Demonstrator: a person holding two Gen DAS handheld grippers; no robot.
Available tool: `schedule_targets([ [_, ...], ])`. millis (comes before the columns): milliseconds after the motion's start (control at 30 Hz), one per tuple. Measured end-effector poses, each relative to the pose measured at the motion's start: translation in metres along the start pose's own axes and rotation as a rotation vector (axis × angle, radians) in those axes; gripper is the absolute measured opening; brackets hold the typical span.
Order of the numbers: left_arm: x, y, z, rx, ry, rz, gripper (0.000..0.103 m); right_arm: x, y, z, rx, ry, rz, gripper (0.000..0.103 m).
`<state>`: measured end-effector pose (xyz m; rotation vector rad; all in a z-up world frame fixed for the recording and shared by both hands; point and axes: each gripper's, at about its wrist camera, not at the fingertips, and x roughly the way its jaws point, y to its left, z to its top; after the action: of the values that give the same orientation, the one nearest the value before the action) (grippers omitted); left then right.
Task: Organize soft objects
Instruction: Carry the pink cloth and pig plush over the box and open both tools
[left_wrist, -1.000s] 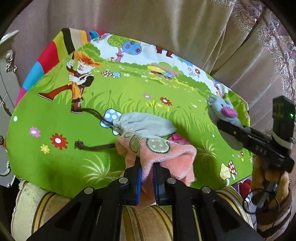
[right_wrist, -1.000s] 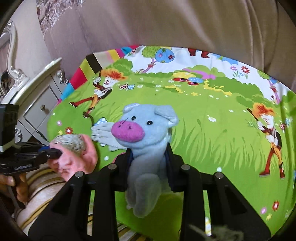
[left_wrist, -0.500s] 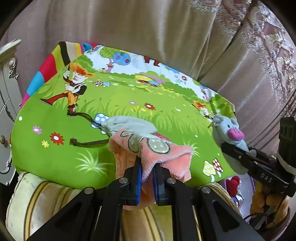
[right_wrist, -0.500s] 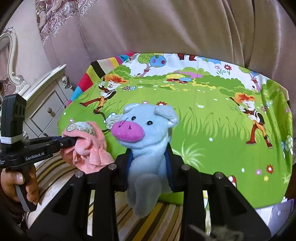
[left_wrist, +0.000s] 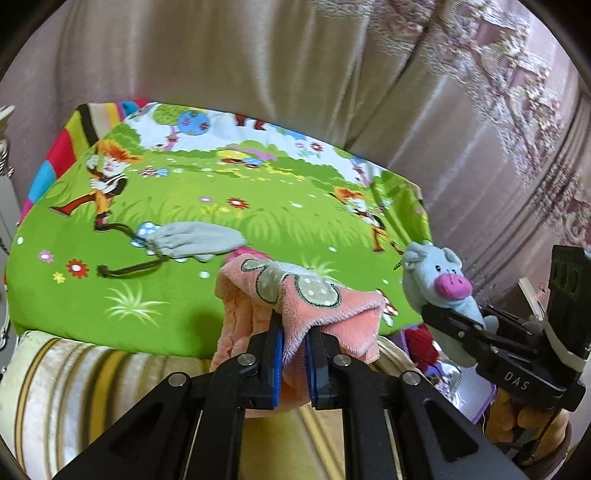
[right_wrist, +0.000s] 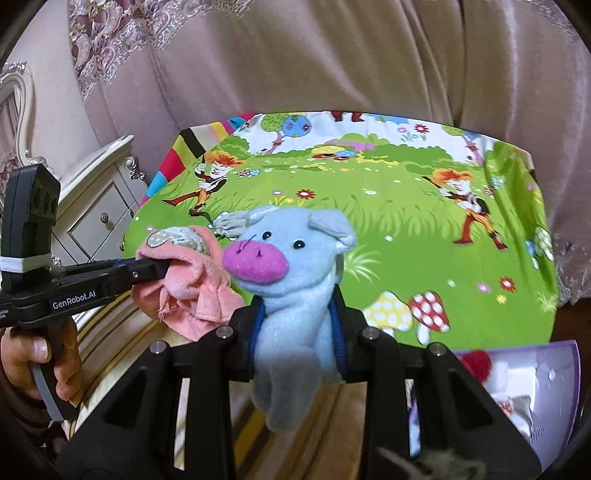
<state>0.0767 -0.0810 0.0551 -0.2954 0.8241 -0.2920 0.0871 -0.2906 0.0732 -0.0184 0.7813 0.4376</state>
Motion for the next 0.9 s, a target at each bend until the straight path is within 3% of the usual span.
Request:
schedule_targets([
  [533,0.006,-0.115,-0.018,0.195,0.061,-0.158,0.011,-0.096,-0.090,-0.058,0.198,-0.077,-0.199,0.035],
  [900,0.028,-0.184,-0.042,0.322,0.149,-0.249,0.011,-0.130,-0.146,-0.094,0.310,-0.070,-0.354,0.035],
])
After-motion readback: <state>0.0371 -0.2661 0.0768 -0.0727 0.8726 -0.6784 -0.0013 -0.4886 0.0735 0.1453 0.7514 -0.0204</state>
